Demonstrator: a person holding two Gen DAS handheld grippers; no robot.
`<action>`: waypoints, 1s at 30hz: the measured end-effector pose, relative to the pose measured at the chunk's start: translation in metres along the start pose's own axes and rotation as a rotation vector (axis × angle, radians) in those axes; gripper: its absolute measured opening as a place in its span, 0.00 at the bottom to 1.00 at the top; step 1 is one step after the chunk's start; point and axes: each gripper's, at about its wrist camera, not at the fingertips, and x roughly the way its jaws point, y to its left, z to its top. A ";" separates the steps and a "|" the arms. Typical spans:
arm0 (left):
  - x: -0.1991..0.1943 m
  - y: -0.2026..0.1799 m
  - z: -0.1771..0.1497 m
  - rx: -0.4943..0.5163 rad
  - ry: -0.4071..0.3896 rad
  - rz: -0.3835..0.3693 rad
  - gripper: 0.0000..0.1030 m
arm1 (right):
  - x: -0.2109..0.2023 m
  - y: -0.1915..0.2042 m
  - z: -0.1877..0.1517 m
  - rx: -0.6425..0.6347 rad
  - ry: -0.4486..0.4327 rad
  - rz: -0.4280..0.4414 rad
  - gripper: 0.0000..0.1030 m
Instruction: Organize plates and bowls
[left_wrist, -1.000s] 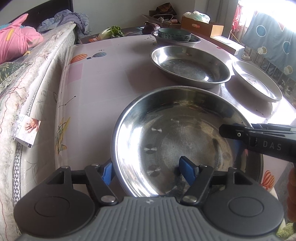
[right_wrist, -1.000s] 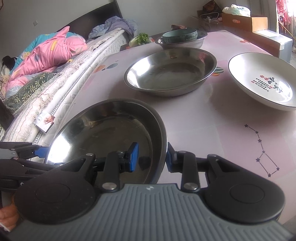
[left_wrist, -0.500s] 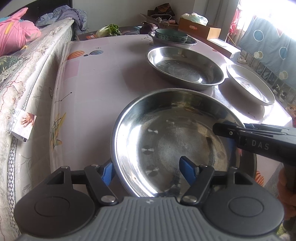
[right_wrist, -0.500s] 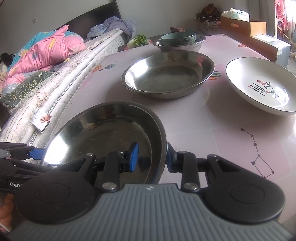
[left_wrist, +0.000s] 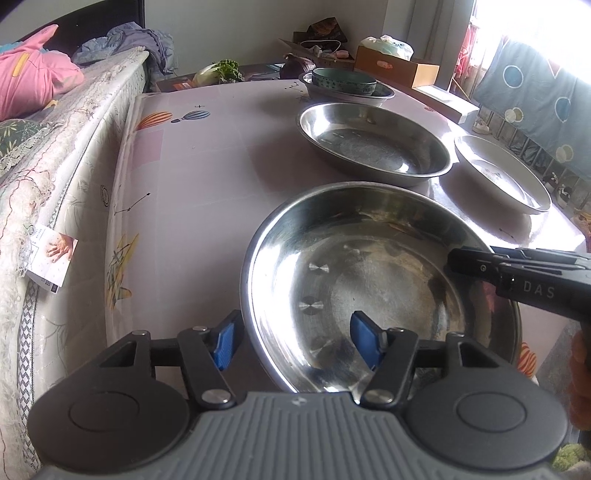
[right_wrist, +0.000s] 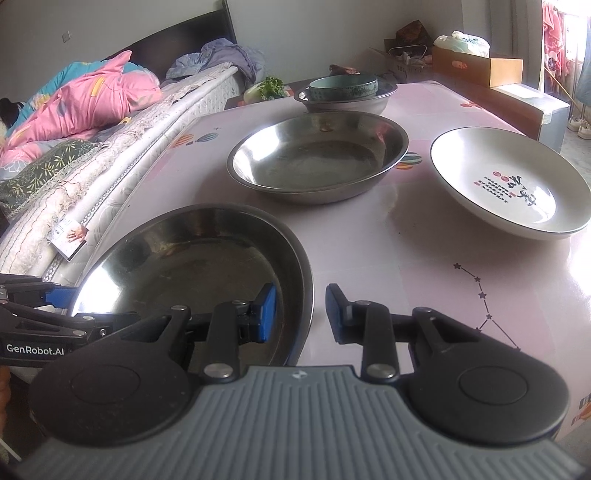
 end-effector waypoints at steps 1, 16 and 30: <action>0.000 0.001 0.000 -0.004 -0.003 -0.005 0.59 | 0.000 -0.001 -0.001 0.007 0.001 0.005 0.28; -0.011 0.002 -0.002 -0.013 -0.018 0.012 0.41 | -0.002 0.003 0.002 0.022 -0.013 0.028 0.22; 0.000 0.002 -0.001 0.006 0.003 0.043 0.44 | 0.003 0.008 0.002 -0.002 -0.013 0.022 0.22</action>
